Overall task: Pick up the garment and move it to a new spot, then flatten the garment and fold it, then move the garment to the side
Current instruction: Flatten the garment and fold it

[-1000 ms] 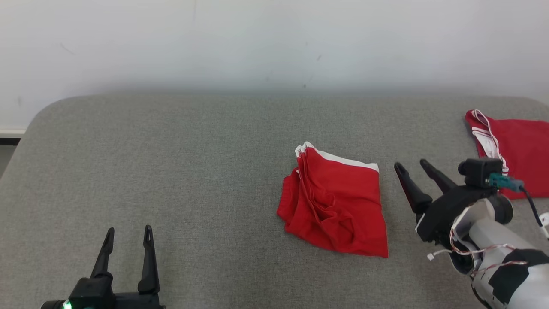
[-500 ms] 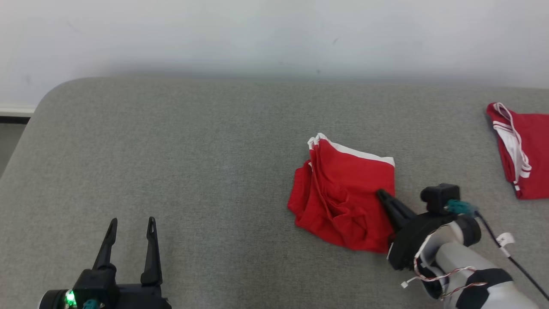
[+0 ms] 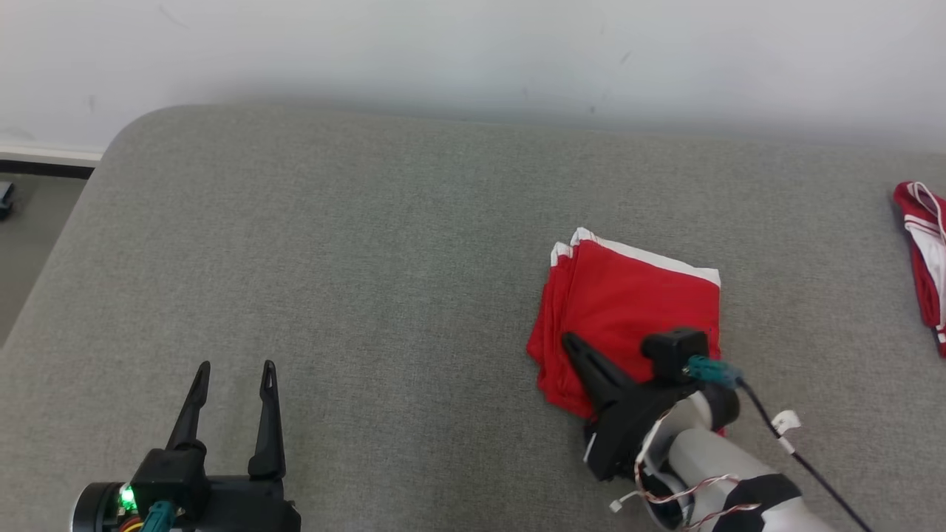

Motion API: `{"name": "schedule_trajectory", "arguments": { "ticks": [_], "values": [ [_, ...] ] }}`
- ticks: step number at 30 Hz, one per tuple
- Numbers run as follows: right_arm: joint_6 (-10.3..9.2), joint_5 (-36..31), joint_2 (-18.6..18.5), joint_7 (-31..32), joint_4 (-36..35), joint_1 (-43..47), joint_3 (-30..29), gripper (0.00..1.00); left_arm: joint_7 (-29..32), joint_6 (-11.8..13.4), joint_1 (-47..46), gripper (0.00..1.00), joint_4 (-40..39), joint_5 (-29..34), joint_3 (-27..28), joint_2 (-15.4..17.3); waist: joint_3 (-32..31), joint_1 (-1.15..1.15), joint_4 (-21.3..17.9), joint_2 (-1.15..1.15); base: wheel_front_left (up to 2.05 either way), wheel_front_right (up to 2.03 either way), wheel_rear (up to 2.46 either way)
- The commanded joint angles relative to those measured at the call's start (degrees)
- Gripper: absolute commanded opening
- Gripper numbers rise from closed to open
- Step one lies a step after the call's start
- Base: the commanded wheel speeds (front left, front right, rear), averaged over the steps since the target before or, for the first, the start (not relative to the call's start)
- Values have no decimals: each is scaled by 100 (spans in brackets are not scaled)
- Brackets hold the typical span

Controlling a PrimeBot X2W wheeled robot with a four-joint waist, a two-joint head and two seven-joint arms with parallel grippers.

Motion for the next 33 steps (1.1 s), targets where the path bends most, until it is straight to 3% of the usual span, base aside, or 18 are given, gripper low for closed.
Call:
{"name": "schedule_trajectory", "arguments": {
  "ticks": [1, 9, 23, 33],
  "values": [
    [1, -70, 111, -25, -59, 97, -24, 0, -16, -4, -48, 100, 8, -19, -11, -2, 12, 0, 44, 0, 0, 0, 0],
    [1, -485, 429, -26, -281, 316, -277, 0, -16, -12, -47, 100, 44, 35, -61, -8, -50, 0, 38, 0, 0, 0, 0],
    [1, -1550, -107, -24, -1966, 1169, -1824, 0, -16, 62, 314, 100, -36, 43, 158, 52, -509, 0, -581, 0, 0, 0, 0],
    [1, -2128, -266, -25, -2849, 2048, -3243, 0, -16, 122, 509, 100, -123, 99, 207, 83, -659, 0, -975, 0, 0, 0, 0]
  ]
}}
